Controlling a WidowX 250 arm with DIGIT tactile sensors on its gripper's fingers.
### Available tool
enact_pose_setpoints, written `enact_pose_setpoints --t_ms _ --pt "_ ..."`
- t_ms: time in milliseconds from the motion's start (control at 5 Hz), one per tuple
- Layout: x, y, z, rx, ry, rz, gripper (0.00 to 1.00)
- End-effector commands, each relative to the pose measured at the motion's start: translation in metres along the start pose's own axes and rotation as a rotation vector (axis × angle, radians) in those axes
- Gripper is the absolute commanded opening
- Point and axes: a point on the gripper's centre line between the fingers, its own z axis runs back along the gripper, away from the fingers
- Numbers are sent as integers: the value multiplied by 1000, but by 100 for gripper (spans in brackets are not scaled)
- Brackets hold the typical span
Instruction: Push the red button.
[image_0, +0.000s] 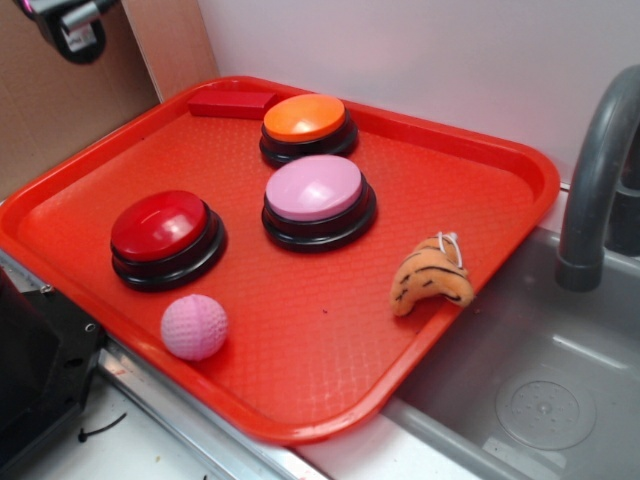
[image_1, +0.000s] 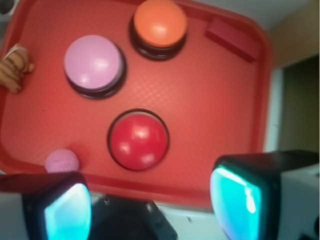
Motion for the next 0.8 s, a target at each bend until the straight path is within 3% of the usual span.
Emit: enact_pose_setpoints --t_ms 0,600 --pt "4 -11 -59 69 -27 -94 100" --pt "8 -7 -115 9 56 -85 100"
